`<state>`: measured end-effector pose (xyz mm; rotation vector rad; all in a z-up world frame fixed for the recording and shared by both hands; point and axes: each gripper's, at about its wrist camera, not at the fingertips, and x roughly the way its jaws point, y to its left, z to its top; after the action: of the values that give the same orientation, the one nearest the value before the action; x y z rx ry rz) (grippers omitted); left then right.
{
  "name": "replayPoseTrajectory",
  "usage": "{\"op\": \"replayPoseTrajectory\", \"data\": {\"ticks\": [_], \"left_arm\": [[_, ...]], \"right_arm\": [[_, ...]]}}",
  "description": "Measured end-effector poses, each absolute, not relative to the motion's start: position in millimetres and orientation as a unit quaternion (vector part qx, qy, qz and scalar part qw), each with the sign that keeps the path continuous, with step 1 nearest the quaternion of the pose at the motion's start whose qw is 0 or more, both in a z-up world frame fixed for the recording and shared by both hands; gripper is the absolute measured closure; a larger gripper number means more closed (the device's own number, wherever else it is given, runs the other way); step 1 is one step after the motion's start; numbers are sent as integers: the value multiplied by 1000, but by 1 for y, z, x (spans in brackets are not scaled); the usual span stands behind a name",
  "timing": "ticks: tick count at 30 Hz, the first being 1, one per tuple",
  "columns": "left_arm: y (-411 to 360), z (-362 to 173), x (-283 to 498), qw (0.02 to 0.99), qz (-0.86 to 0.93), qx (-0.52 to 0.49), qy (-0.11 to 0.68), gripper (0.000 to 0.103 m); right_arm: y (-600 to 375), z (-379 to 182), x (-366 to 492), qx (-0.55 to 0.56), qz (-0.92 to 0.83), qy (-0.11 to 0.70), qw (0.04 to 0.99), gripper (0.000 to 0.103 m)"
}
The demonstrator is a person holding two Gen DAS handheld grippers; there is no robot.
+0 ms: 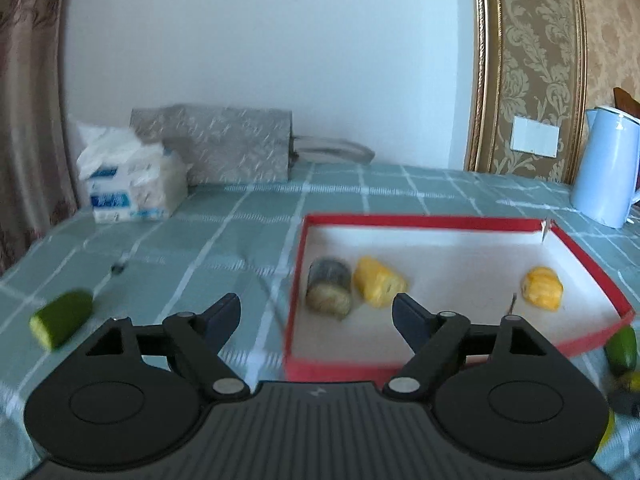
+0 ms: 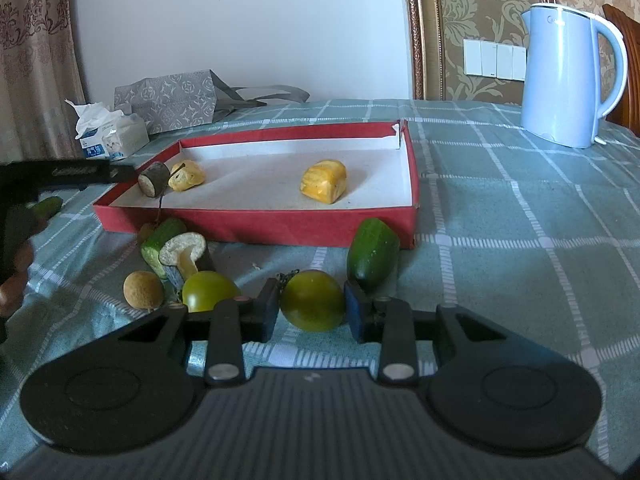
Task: Organize fruits
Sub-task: 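Lower the jackfruit chunk into the red tray and open the left gripper, then carry the green round fruit into the red tray and open the right gripper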
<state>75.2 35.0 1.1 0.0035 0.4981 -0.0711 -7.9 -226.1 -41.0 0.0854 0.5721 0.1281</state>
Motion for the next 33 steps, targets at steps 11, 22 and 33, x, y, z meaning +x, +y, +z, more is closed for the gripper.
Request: {"op": "replayPoseTrajectory", "data": {"ticks": [11, 22, 33], "left_arm": [[44, -6, 52, 969, -27, 5, 246, 11], [48, -8, 42, 963, -65, -3, 263, 11], [29, -25, 51, 945, -70, 58, 315, 11]], "right_arm": [[-221, -38, -14, 22, 54, 265, 963, 70], [-224, -13, -18, 25, 47, 236, 970, 70], [-199, 16, 59, -14, 74, 239, 968, 70]]}}
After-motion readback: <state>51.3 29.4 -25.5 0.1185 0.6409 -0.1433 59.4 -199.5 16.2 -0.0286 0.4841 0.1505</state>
